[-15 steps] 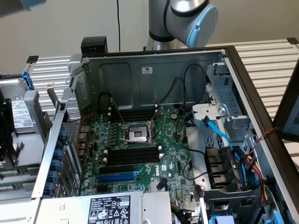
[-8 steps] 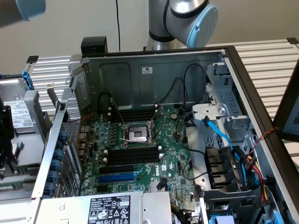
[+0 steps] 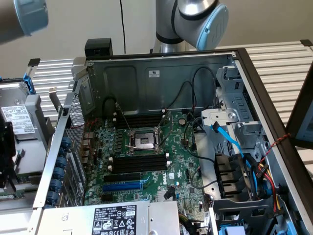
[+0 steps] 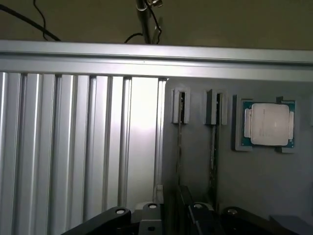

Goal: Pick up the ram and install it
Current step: 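Pick up the ram and move it above insertion slot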

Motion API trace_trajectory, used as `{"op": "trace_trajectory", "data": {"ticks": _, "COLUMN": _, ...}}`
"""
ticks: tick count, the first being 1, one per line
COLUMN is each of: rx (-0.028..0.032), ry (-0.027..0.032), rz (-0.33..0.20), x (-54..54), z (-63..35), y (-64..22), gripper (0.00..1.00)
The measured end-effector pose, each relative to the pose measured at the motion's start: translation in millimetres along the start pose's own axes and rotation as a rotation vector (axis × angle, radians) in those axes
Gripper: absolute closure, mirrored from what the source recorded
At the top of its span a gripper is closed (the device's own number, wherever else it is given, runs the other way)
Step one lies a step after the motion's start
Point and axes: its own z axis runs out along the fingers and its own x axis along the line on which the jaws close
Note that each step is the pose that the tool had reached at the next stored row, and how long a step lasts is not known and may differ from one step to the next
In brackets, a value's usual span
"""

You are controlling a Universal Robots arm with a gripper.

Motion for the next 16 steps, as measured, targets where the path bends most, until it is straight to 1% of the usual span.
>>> {"op": "trace_trajectory", "data": {"ticks": 6, "rx": -0.0001, "ry": 0.0, "rz": 0.0, "x": -8.2, "z": 10.7, "y": -0.9, "gripper": 0.74}}
{"op": "trace_trajectory", "data": {"ticks": 8, "rx": -0.0001, "ry": 0.0, "rz": 0.0, "x": -8.2, "z": 12.7, "y": -0.4, "gripper": 0.74}}
{"op": "trace_trajectory", "data": {"ticks": 11, "rx": -0.0001, "ry": 0.0001, "rz": 0.0, "x": -8.3, "z": 12.9, "y": 0.2, "gripper": 0.74}}
{"op": "trace_trajectory", "data": {"ticks": 16, "rx": -0.0002, "ry": 0.001, "rz": 0.0, "x": -8.4, "z": 18.4, "y": 0.5, "gripper": 0.74}}
